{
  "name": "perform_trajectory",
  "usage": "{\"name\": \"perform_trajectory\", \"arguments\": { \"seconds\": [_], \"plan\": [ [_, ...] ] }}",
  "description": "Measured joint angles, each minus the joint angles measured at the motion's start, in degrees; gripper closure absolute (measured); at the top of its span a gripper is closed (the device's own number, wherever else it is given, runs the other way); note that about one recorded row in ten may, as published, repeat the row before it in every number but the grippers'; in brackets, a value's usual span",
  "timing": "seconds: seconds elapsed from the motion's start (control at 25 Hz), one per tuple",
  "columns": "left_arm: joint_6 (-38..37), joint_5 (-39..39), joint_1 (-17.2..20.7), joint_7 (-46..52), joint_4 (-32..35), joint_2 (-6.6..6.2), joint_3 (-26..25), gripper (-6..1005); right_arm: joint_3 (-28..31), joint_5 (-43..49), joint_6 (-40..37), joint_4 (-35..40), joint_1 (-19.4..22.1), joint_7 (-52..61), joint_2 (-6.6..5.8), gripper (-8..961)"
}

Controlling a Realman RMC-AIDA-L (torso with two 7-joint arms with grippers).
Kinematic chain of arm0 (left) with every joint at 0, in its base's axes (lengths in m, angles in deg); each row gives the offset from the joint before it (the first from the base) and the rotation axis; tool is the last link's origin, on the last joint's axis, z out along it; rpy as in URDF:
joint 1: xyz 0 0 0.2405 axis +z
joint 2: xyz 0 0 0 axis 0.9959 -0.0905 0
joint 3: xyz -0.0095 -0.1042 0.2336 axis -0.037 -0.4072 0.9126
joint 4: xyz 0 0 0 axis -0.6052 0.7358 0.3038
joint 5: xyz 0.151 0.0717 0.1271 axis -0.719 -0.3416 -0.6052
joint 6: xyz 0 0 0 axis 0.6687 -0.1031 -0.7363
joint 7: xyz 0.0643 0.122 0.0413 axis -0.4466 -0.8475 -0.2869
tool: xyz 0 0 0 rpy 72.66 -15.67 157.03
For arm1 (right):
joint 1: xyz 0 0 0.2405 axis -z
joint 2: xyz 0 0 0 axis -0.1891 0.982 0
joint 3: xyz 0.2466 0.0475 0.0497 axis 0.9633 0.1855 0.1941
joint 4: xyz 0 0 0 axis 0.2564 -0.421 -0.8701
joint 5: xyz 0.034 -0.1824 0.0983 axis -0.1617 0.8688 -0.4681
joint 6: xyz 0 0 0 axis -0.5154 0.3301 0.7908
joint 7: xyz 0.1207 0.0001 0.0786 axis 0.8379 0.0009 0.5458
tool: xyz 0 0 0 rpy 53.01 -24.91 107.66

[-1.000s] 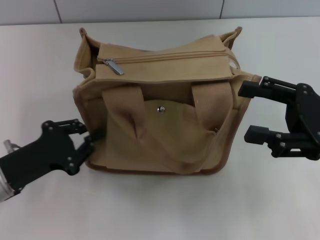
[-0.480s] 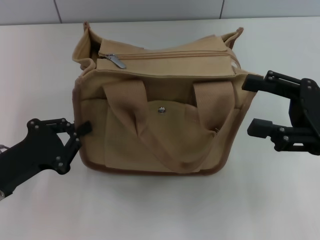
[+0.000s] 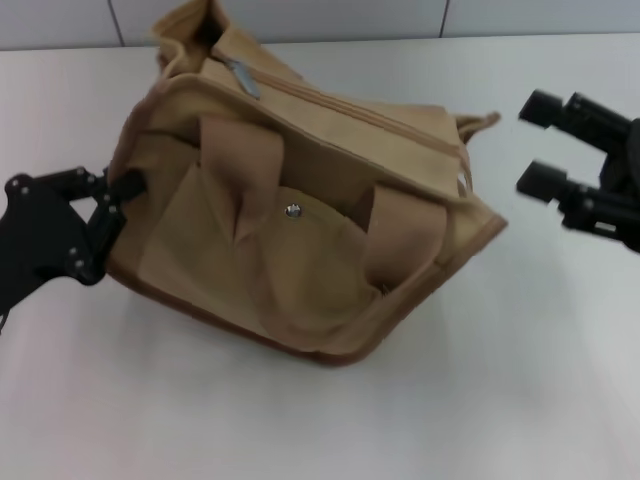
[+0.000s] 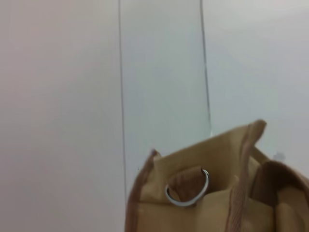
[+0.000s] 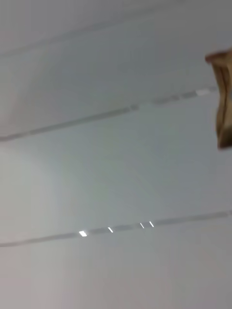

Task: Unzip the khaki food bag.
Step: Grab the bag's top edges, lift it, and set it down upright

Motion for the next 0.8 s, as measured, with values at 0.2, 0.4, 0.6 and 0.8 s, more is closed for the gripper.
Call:
{"name": "perform_trajectory", "arguments": {
  "seconds": [0.2,0.4,0.6,0.8],
  "plan": [
    [-5.0,0.1,-2.6,-0.5,0.0,0.11,-2.1,952,5.5,-0.8,0.9,-5.3,-0.2,-2.7,0.01,115],
    [-9.2,-0.4,-5.1,-3.0,0.0,0.31,0.2,952,5.8,-3.6,2.9,-11.7,-1.3,-6.2,0.02,115],
    [-7.5,-0.4,-6.2,-4.3,-0.4,0.36,4.4,952,5.3,-3.3,5.1,-15.1,-2.4,-8.1,0.01,114],
    [-6.9,-0.2,-6.1,-5.0,-0.6,0.46,4.8,952,4.2,-3.1,4.8,-15.6,-2.1,-7.5,-0.01,114]
  ]
}}
